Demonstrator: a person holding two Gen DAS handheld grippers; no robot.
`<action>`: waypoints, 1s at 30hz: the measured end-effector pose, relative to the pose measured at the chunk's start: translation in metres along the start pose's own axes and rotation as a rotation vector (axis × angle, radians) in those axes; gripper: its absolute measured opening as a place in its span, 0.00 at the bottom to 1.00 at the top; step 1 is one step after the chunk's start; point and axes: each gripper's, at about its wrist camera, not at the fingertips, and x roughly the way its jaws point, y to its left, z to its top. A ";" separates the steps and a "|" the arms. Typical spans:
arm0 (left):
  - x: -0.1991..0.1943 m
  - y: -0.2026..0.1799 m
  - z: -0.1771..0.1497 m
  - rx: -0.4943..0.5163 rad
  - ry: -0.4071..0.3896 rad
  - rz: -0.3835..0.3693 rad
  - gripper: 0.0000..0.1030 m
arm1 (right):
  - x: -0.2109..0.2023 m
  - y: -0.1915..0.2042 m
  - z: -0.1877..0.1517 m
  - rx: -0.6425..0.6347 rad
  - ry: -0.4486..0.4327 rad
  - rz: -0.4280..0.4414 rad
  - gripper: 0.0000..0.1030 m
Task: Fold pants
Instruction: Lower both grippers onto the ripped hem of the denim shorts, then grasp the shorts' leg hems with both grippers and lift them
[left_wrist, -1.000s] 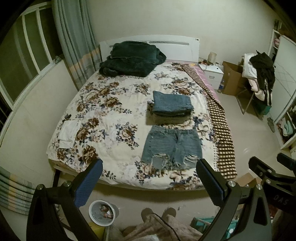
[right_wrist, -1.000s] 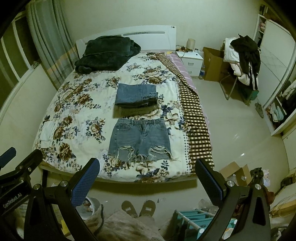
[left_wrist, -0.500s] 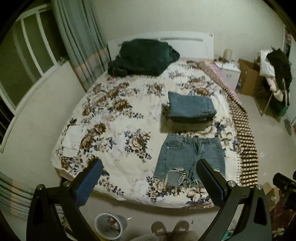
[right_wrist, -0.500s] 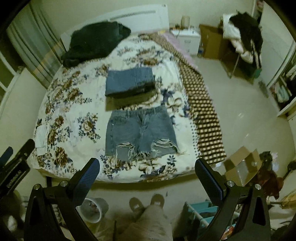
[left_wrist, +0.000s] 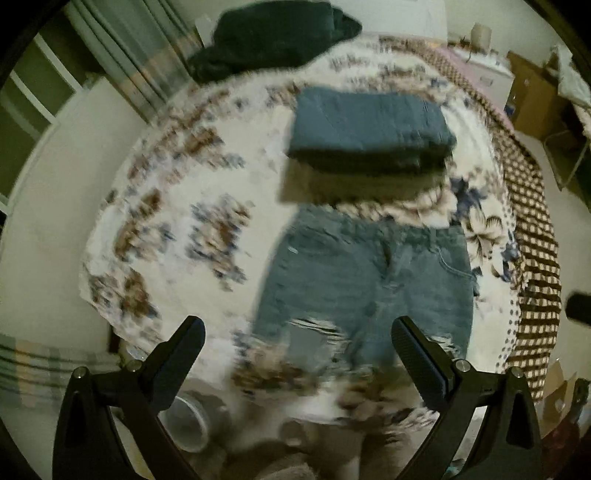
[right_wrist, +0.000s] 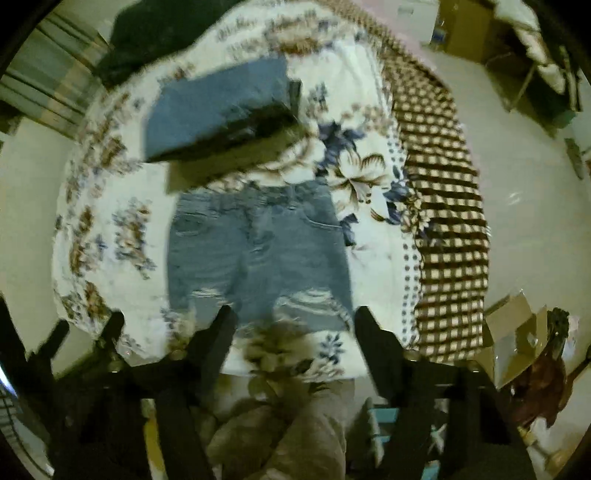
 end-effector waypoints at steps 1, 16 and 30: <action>0.017 -0.014 -0.003 0.001 0.023 -0.004 1.00 | 0.020 -0.011 0.016 0.000 0.019 0.001 0.64; 0.175 -0.204 -0.089 0.094 0.270 -0.179 0.99 | 0.276 -0.077 0.136 -0.038 0.255 0.096 0.64; 0.211 -0.223 -0.098 0.006 0.330 -0.326 0.03 | 0.331 -0.051 0.147 -0.112 0.293 0.154 0.24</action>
